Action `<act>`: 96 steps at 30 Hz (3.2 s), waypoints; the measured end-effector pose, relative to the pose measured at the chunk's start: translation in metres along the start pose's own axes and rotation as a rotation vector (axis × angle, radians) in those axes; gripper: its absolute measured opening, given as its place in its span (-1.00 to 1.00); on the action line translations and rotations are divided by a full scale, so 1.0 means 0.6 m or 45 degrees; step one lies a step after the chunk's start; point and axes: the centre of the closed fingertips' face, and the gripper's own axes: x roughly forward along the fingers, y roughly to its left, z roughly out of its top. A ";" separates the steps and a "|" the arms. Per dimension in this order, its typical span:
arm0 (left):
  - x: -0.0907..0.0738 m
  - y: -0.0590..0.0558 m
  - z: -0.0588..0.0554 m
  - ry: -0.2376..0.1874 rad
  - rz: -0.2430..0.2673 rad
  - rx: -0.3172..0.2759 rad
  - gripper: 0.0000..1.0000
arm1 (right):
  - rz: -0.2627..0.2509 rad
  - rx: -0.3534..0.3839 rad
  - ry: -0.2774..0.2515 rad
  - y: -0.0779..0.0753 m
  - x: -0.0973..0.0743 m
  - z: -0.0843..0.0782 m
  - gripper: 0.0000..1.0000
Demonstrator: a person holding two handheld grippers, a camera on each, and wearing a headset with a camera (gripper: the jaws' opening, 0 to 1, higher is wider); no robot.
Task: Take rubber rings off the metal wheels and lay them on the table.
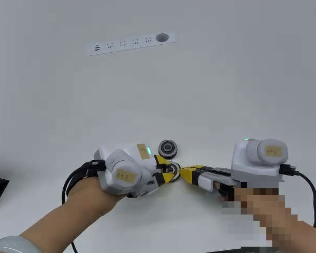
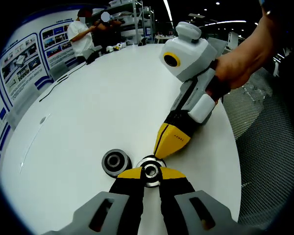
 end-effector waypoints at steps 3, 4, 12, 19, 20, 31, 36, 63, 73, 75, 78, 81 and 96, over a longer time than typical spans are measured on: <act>0.000 0.000 0.000 0.002 0.001 0.002 -0.79 | -0.009 -0.010 0.000 -0.002 0.000 0.000 -0.96; 0.000 0.000 0.000 0.002 0.001 0.002 -0.79 | -0.012 -0.010 0.001 -0.002 0.000 0.000 -0.96; 0.000 0.000 0.000 0.002 -0.003 0.002 -0.79 | -0.019 -0.021 0.017 -0.002 0.001 0.000 -0.96; 0.000 0.001 0.000 0.014 -0.001 0.004 -0.79 | -0.020 -0.036 0.015 0.002 0.000 0.003 -0.97; 0.000 0.001 0.000 0.015 -0.002 0.002 -0.79 | -0.018 -0.036 0.016 0.002 0.000 0.003 -0.97; 0.000 0.001 -0.001 0.015 0.002 0.002 -0.79 | 0.015 -0.069 0.018 0.013 -0.001 0.006 -0.98; 0.001 0.001 -0.001 0.013 0.001 0.000 -0.79 | 0.032 -0.071 0.019 0.020 0.002 0.008 -0.98; -0.017 -0.007 0.009 -0.112 -0.004 -0.033 -0.58 | 0.020 -0.013 -0.033 0.027 -0.006 0.024 -0.97; -0.035 -0.023 0.022 -0.212 -0.012 -0.033 -0.52 | 0.012 0.001 -0.042 0.025 -0.012 0.026 -0.97; -0.040 -0.024 0.023 -0.218 0.002 -0.030 -0.48 | 0.014 0.003 -0.042 0.025 -0.013 0.026 -0.97; -0.048 -0.022 0.031 -0.266 0.021 -0.030 -0.46 | 0.011 0.000 -0.038 0.026 -0.014 0.024 -0.97; -0.053 -0.013 0.028 -0.270 0.053 -0.035 -0.43 | 0.012 -0.001 -0.036 0.028 -0.016 0.023 -0.97; -0.063 0.007 0.007 -0.278 0.125 -0.128 -0.11 | -0.025 0.028 -0.068 0.017 -0.047 0.029 -0.97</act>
